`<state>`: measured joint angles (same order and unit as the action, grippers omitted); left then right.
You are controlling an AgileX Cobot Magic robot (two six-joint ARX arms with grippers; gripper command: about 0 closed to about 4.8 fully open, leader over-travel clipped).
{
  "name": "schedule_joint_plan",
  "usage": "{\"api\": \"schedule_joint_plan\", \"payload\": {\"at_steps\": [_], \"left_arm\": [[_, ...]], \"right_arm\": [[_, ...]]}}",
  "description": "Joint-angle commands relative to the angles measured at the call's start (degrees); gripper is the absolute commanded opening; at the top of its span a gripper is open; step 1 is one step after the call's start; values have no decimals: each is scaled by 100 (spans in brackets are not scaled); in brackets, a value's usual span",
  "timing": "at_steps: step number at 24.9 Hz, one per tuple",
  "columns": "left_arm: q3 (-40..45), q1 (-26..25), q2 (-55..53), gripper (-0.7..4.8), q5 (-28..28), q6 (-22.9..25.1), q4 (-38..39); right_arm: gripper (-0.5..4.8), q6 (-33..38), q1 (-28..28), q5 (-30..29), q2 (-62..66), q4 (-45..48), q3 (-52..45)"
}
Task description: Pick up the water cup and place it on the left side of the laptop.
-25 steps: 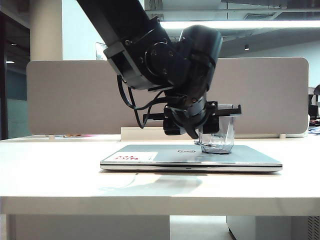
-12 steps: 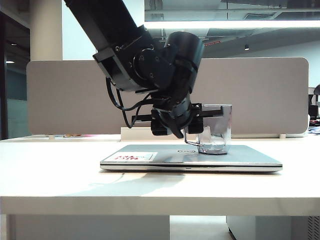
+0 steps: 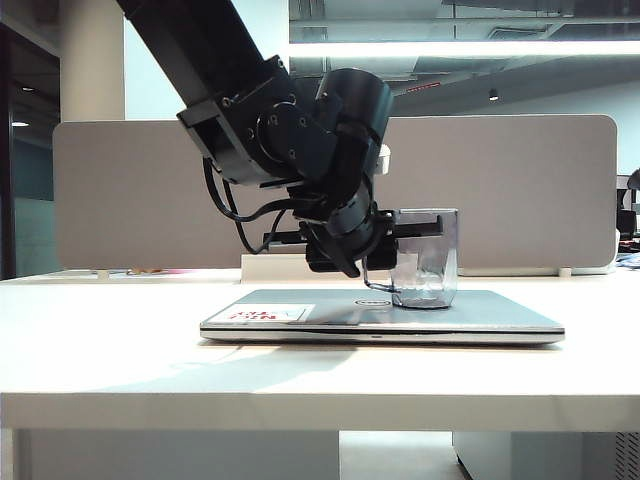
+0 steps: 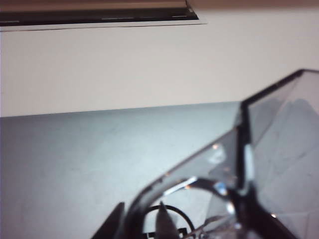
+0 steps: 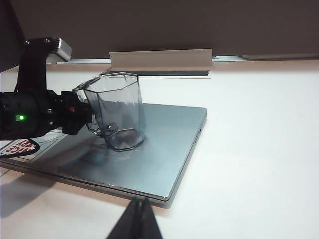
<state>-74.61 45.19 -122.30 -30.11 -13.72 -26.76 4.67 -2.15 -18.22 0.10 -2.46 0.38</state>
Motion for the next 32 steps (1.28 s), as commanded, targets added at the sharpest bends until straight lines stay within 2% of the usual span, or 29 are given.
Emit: {"api": "schedule_joint_plan", "payload": {"at_steps": [1,3,5,7,11,18,23,27,32], "left_arm": [[-20,2,42,79,-7,247,-59],[-20,-24,42,72,-4,304,-129],[-24,-37,42,38,37,308,-199],[-26,-66,52,-7,166,516,-269],[-26,-85,120,-6,260,640,-251],[-26,-291,363,-6,966,619,-201],[-26,-389,444,-6,1180,616,-79],[-24,-601,664,-6,1325,599,262],[-24,-1355,1512,-6,1773,599,1576]], "right_arm": [[-1,4,-4,-15,-11,59,-17],[-1,4,-4,-15,-11,57,-17],[-1,4,-4,-15,-11,57,-17],[-1,4,-4,-15,-11,57,-17],[-1,4,-4,-13,-11,55,-17],[-1,2,-4,7,-11,50,-17],[-1,2,-4,7,-11,50,-17],[-1,2,-4,4,-11,48,-17],[-1,2,-4,7,-4,50,-17]]}}
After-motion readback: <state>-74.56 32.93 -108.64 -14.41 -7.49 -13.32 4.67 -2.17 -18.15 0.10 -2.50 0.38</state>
